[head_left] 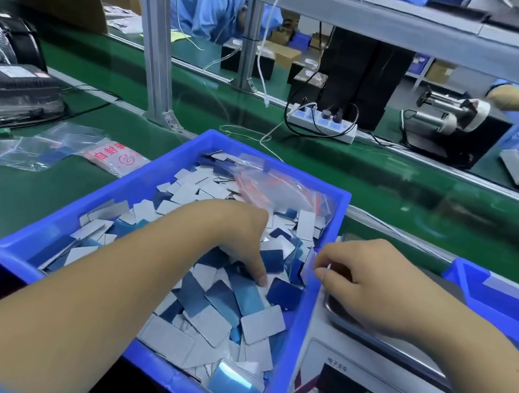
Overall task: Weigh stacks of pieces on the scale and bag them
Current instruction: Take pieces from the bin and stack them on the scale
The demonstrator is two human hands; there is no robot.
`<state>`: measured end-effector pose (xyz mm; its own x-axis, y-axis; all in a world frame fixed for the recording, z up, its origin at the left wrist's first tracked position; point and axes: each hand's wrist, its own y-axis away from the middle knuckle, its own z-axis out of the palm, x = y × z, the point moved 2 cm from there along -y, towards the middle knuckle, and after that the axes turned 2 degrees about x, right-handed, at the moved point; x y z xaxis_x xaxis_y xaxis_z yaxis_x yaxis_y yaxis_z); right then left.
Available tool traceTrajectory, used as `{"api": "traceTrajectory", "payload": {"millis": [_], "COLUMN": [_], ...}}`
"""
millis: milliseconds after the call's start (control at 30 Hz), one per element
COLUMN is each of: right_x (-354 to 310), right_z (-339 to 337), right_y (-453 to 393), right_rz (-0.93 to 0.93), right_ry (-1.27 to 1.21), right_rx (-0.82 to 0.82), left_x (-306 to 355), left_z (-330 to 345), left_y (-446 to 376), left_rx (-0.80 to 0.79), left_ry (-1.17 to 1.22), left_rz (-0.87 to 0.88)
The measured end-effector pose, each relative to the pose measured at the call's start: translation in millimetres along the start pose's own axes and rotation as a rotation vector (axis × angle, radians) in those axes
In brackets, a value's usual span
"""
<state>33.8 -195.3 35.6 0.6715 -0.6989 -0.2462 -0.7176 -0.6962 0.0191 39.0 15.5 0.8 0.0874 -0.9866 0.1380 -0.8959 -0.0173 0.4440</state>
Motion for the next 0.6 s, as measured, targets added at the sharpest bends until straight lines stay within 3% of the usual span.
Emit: {"api": "traceTrajectory", "payload": {"millis": [167, 367, 600], "right_x": [4.3, 10.8, 26.1], "right_z": [-3.0, -8.0, -10.7], "right_y": [5.1, 16.6, 28.6], "right_rz": [0.004, 0.016, 0.057], "right_ry": [0.017, 0.017, -0.046], "right_rx": [0.02, 0.054, 0.075], "left_x": [14.9, 7.2, -15.5], "left_z": [-5.5, -10.0, -23.0], "left_y": [-1.8, -8.4, -14.7], "left_rx": [0.07, 0.029, 0.166], "left_ry": [0.003, 0.06, 0.322], "left_rz": [0.096, 0.192, 0.104]}}
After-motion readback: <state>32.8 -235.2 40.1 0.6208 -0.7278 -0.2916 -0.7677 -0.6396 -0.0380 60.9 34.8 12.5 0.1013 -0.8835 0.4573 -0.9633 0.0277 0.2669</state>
